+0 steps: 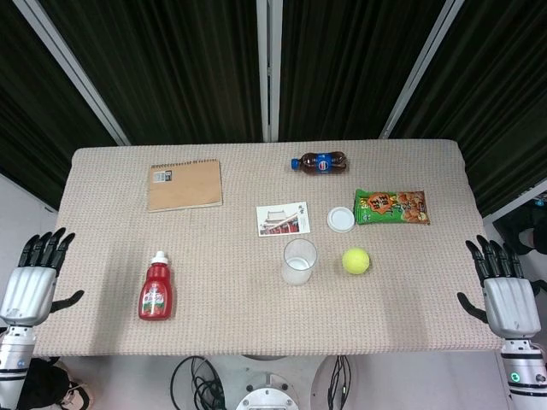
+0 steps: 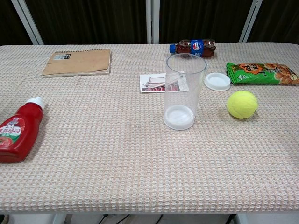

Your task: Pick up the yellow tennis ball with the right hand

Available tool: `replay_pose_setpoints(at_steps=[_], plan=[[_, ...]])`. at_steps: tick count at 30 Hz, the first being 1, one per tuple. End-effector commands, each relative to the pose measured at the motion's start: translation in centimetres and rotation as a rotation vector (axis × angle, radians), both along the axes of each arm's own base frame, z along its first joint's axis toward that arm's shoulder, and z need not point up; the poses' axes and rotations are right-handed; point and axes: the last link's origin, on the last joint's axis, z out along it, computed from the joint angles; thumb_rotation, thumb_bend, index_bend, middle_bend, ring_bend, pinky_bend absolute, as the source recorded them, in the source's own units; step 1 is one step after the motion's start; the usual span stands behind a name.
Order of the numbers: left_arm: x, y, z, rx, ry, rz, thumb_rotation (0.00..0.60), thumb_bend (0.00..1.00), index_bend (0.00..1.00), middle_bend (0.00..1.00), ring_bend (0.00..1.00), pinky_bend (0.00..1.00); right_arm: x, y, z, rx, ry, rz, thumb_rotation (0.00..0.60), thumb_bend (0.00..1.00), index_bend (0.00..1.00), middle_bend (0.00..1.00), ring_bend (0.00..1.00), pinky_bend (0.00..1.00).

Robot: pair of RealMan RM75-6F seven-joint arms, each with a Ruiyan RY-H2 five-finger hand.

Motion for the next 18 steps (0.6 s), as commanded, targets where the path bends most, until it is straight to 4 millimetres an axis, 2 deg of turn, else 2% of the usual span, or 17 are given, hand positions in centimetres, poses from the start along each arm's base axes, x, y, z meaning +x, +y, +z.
replay_pose_setpoints(at_steps=[1,10,14,18], plan=[[0.0,0.0,-0.1,-0.003,0.0,-0.001,0.6,0.11,0.01,0.0,0.0,0.0,-0.1,0.0,-0.1,0.002,0.002,-0.002,0.6,0.14,0.0,0.0,0.0,0.0],[0.4,-0.2,-0.3,-0.003,0.016,-0.014,0.6,0.11,0.01,0.0,0.0,0.0,-0.1,-0.1,-0.1,0.009,0.008,0.001,0.6,0.14,0.0,0.0,0.0,0.0],[0.6,-0.3,-0.1,-0.003,0.012,-0.012,0.6,0.11,0.01,0.0,0.0,0.0,-0.1,-1.0,-0.7,0.027,0.022,0.006,0.6,0.14,0.0,0.0,0.0,0.0],[0.4,-0.5,-0.2,-0.012,0.007,-0.006,0.6,0.11,0.01,0.0,0.0,0.0,0.6,-2.6,-2.0,0.079,0.043,0.041,0.6,0.14,0.0,0.0,0.0,0.0]])
